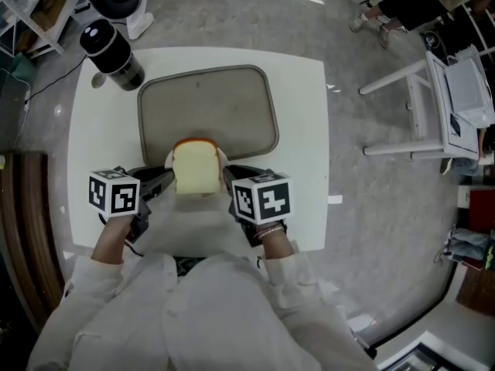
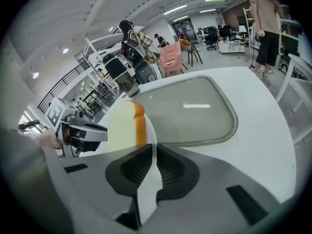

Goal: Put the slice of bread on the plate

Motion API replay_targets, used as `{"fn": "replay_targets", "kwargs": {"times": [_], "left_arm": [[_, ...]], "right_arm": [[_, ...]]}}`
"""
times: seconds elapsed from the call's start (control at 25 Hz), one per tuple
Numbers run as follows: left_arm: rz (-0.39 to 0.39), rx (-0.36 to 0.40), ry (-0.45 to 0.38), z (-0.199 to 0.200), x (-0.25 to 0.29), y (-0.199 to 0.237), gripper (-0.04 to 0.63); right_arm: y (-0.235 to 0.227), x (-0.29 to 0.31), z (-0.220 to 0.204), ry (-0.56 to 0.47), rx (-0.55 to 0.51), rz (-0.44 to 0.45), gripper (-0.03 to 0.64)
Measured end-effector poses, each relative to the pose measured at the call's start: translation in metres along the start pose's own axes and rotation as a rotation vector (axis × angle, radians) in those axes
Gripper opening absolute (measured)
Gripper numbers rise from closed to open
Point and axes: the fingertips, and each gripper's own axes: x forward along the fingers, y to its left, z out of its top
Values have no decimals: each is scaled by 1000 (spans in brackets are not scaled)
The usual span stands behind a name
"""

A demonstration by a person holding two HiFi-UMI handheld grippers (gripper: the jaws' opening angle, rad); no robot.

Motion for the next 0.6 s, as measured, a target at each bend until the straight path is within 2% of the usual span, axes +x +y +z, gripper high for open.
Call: {"fn": "replay_targets", "kwargs": {"times": [0.28, 0.6], "left_arm": [[-12, 12, -15, 40, 4, 19, 75], [-54, -24, -25, 69, 19, 35, 75]], "right_arm": [[-6, 16, 38, -19, 15, 1, 40], [-22, 32, 71, -43, 57, -24, 40]]}}
